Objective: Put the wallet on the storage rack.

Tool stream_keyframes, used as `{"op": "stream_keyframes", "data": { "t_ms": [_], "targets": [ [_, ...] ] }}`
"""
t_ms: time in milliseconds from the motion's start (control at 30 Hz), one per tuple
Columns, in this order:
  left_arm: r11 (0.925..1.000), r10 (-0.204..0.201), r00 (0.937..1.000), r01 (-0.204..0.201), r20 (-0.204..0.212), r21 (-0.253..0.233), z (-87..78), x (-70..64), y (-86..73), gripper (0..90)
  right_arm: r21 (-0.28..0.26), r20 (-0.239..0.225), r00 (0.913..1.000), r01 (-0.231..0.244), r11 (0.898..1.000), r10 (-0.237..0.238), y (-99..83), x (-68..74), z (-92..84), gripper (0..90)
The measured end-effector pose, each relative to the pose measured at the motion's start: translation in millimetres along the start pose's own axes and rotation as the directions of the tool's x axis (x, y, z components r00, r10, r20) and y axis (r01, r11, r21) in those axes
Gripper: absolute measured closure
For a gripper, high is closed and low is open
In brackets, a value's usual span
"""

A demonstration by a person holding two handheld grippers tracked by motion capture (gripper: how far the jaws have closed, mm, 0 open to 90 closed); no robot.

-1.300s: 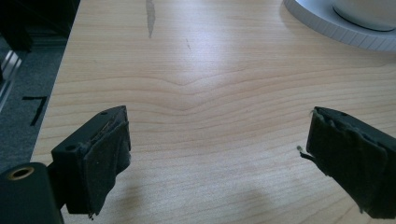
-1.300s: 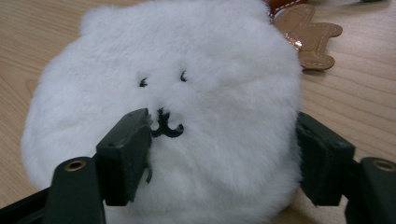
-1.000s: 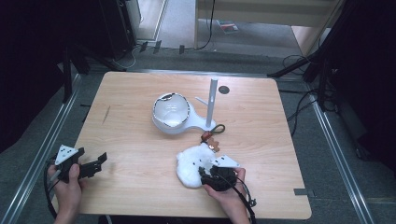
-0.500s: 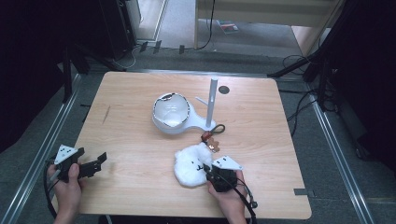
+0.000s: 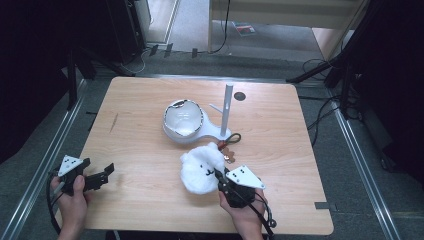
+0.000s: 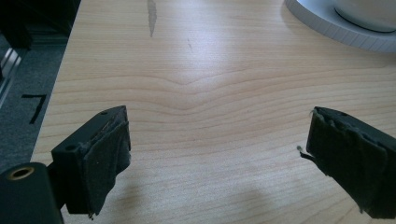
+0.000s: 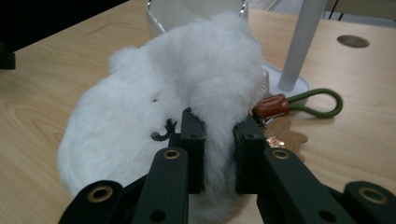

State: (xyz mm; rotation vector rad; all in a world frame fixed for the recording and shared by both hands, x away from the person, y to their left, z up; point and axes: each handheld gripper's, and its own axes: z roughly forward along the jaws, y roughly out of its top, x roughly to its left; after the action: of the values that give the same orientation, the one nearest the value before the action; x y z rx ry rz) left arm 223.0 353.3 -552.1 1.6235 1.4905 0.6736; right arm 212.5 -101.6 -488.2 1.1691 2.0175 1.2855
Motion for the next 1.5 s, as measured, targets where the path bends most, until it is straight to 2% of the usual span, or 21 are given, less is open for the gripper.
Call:
{"op": "stream_keyframes", "data": {
  "t_ms": [200,267,367,467,567,767,800,967,1000,1033,1067,1100,1133,1167,1200,1233,1400,1500],
  "targets": [
    [1.0,-0.001,1.0,0.001,0.003,-0.004,-0.3,0.2,-0.4,7.0,-0.042,0.061,0.9981,0.015,0.999,-0.012,20.9,-0.2,-3.6,78.2],
    [1.0,-0.003,1.0,0.003,0.003,-0.004,-0.3,0.2,-0.4,7.0,-0.049,0.068,0.9975,0.021,0.999,-0.018,24.2,0.5,-2.9,78.1],
    [1.0,-0.003,1.0,0.003,0.003,-0.002,-0.2,0.2,-0.3,7.0,-0.041,0.107,0.994,0.027,0.999,-0.023,38.3,3.7,3.3,77.3],
    [0.9999,-0.009,0.9999,0.009,0.004,-0.004,-0.5,0.9,-0.4,7.0,-0.052,0.127,0.9919,0.012,0.999,-0.005,48.0,4.8,10.4,77.2],
    [0.9999,-0.01,0.9999,0.01,0.004,-0.006,-0.6,0.8,-0.4,7.0,-0.057,0.139,0.9903,0.02,0.998,-0.012,53.6,6.4,15.8,77.2],
    [0.9998,-0.016,0.9999,0.016,0.006,-0.009,-0.7,1.2,-0.5,7.0,-0.058,0.2,0.979,0.052,0.997,-0.04,67.9,15.5,32.5,77.3],
    [0.9998,-0.017,0.9998,0.017,0.006,-0.011,-0.7,1.3,-0.5,7.0,-0.055,0.218,0.9751,0.052,0.997,-0.039,72.8,17.8,37.4,77.3],
    [0.9998,-0.016,0.9998,0.017,0.011,-0.01,-0.9,1.9,-0.5,7.0,-0.047,0.246,0.9688,0.047,0.998,-0.034,81.0,20.8,48.4,77.2],
    [0.9998,-0.017,0.9998,0.017,0.011,-0.01,-0.8,2.0,-0.5,7.0,-0.043,0.269,0.9618,0.063,0.997,-0.049,83.7,23.3,54.0,77.1],
    [0.9998,-0.017,0.9998,0.018,0.012,-0.009,-0.8,2.1,-0.4,7.0,-0.043,0.269,0.9618,0.063,0.997,-0.049,83.7,23.3,54.0,77.1],
    [0.9998,-0.019,0.9997,0.019,0.012,-0.007,-0.9,2.1,-0.4,7.0,-0.037,0.292,0.954,0.083,0.996,-0.068,86.2,27.1,59.6,77.1],
    [0.9998,-0.018,0.9998,0.018,0.012,-0.007,-0.9,2.1,-0.4,7.0,-0.037,0.292,0.954,0.083,0.996,-0.068,86.2,27.1,59.6,77.1],
    [0.9998,-0.018,0.9998,0.018,0.012,-0.007,-0.8,2.0,-0.4,7.0,-0.025,0.318,0.9431,0.11,0.994,-0.097,88.5,30.4,66.0,76.9],
    [0.9998,-0.017,0.9998,0.017,0.012,-0.009,-0.7,2.1,-0.5,7.0,-0.016,0.331,0.9378,0.117,0.993,-0.105,89.5,31.8,69.5,76.8],
    [0.9998,-0.016,0.9998,0.016,0.012,-0.008,-0.8,2.2,-0.4,7.0,-0.016,0.331,0.9378,0.117,0.993,-0.105,89.5,31.8,69.5,76.8],
    [0.9998,-0.019,0.9997,0.019,0.013,-0.01,-0.8,2.3,-0.5,7.0,0.003,0.342,0.9324,0.124,0.992,-0.118,91.3,33.0,76.3,76.6],
    [0.9998,-0.02,0.9997,0.02,0.014,-0.01,-0.6,2.3,-0.4,7.0,0.018,0.356,0.9261,0.126,0.992,-0.124,94.4,33.9,86.4,76.6],
    [0.9997,-0.02,0.9997,0.02,0.014,-0.01,-0.7,2.5,-0.5,7.0,0.033,0.394,0.9105,0.123,0.992,-0.126,98.1,35.0,94.7,76.6]
  ]
}}
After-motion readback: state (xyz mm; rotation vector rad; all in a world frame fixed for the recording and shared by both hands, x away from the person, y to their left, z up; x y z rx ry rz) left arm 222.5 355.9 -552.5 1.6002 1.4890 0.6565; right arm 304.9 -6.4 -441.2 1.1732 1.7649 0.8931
